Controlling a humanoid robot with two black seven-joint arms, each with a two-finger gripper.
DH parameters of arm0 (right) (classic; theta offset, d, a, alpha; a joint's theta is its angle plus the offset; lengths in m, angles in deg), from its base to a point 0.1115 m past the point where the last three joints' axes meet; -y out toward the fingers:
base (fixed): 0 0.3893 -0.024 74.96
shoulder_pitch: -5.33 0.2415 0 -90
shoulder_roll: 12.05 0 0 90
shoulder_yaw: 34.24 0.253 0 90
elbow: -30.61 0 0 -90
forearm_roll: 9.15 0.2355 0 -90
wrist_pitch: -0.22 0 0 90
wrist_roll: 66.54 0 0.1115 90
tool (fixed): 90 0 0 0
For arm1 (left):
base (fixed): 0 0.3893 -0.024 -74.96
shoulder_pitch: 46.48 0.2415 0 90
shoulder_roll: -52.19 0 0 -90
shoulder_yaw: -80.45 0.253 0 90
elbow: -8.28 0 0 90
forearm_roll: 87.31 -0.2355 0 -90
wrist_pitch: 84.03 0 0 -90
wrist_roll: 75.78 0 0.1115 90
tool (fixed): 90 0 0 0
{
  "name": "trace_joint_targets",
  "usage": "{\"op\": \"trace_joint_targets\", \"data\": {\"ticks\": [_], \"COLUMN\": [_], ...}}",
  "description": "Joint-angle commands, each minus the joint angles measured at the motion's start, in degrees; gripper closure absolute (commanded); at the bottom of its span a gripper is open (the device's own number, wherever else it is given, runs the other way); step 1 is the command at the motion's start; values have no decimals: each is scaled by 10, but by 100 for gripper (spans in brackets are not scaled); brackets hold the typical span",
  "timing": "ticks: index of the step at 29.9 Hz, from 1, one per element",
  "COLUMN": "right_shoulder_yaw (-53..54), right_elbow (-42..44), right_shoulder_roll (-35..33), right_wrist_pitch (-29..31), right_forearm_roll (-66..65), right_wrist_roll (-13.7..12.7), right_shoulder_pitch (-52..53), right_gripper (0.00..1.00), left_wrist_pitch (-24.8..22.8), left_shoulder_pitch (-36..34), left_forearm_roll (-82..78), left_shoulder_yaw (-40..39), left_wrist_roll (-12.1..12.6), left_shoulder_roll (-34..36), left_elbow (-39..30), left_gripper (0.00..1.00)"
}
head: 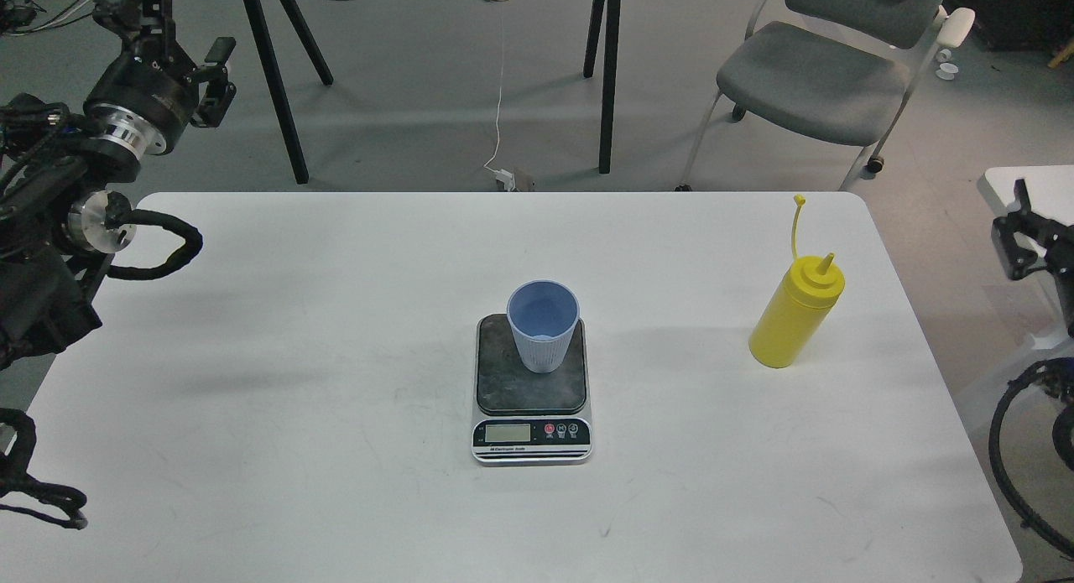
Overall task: Pour seasoning into cup on scale with both arms
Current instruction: 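Move the right gripper toward the yellow squeeze bottle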
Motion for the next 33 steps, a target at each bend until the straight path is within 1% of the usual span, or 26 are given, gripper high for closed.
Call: {"op": "trace_joint_targets", "data": {"ticks": [1, 3, 7, 10, 17, 20, 25, 29, 33], "right_shoulder_yaw": [25, 29, 29, 29, 25, 23, 25, 28, 23], "right_elbow": [-54, -70, -74, -71, -49, -31, 1, 30, 47], "right_shoulder_roll": [6, 25, 74, 114, 222, 258, 288, 314, 337], "right_wrist_pitch": [0, 0, 0, 0, 0, 0, 0, 0, 0], "right_forearm_roll": [4, 0, -10, -42, -119, -142, -163, -180, -184], "right_wrist_roll": [3, 3, 3, 3, 3, 4, 4, 9, 10], "right_shoulder_pitch": [-84, -103, -117, -118, -118, -113, -98, -75, -52], "right_gripper": [0, 0, 0, 0, 0, 0, 0, 0, 0], "left_wrist_pitch": [2, 2, 2, 0, 0, -1, -2, -2, 3], "left_shoulder_pitch": [1, 1, 1, 2, 13, 12, 12, 11, 11], "left_forearm_roll": [-1, -2, -2, -2, -2, -3, -5, -3, -3], "left_shoulder_yaw": [1, 1, 2, 2, 3, 3, 4, 0, 0], "left_wrist_roll": [0, 0, 0, 0, 0, 0, 0, 0, 0], "left_shoulder_roll": [-1, -1, 0, 3, 9, 12, 31, 43, 81], "left_elbow": [0, -1, -2, -2, -6, -6, -7, -15, -69], "left_gripper": [15, 15, 15, 15, 15, 15, 15, 15, 15]}}
